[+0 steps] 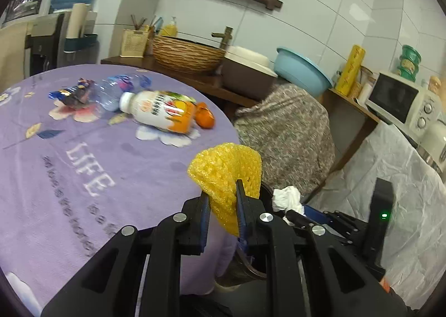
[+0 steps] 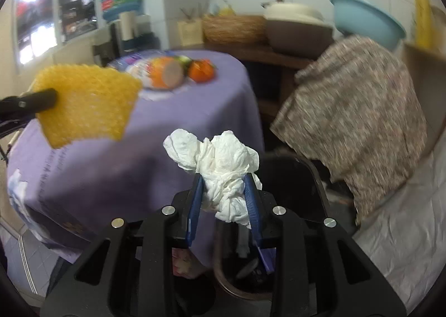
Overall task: Collect trash
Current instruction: 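Drop the tissue and yellow foam net into the bin with both grippers, then grasp the orange-label juice bottle with the right gripper while the left grasps the water bottle, then carry both bottles over the bin and open both grippers to drop them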
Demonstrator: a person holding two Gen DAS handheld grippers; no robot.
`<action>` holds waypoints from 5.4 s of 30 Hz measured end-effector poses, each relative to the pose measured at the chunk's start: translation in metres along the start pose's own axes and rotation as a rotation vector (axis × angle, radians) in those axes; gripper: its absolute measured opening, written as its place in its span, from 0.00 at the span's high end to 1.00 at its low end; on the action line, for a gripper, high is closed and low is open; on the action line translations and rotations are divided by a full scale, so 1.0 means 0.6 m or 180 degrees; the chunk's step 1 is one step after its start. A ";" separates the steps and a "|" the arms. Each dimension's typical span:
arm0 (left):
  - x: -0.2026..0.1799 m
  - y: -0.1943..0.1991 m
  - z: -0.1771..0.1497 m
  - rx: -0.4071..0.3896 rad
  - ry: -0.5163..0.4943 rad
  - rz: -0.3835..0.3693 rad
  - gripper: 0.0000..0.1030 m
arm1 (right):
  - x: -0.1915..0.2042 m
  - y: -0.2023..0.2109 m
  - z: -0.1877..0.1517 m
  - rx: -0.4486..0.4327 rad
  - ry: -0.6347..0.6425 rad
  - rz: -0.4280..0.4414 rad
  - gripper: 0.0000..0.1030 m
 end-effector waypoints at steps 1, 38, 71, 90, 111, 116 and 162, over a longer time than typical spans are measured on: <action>-0.011 -0.008 -0.008 0.0023 -0.0017 -0.0012 0.83 | -0.013 -0.012 -0.014 0.0065 -0.0041 -0.0037 0.70; -0.180 -0.282 -0.198 0.1013 -0.0705 -0.0240 0.50 | -0.248 -0.012 -0.104 0.0236 -0.0676 -0.0782 0.44; 0.131 0.035 0.033 0.0168 -0.0274 0.0514 0.14 | 0.226 -0.105 0.257 0.0040 0.1427 0.1008 0.19; 0.306 0.027 0.103 0.0347 -0.0427 0.0871 0.12 | 0.333 -0.305 0.278 0.1005 0.3254 0.0601 0.40; 0.328 -0.277 0.272 0.1453 -0.1238 0.0842 0.07 | 0.287 -0.186 0.196 0.0915 0.1798 0.1357 0.40; 0.333 -0.310 0.252 0.1678 -0.1370 0.0934 0.07 | 0.275 -0.173 0.190 0.0867 0.1549 0.1439 0.40; -0.051 -0.080 -0.021 0.0476 -0.0420 -0.0394 0.33 | -0.103 -0.136 -0.112 0.0701 -0.0165 0.0064 0.40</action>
Point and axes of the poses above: each gripper's, at about its wrist camera, not at the fingertips, and y roughly against the way its jaws point, x to its left, z to its top, the point moved 9 cm from there along -y, roughly the way its jaws point, and after that the axes turned 1 degree about z, right-handed, at the moved point
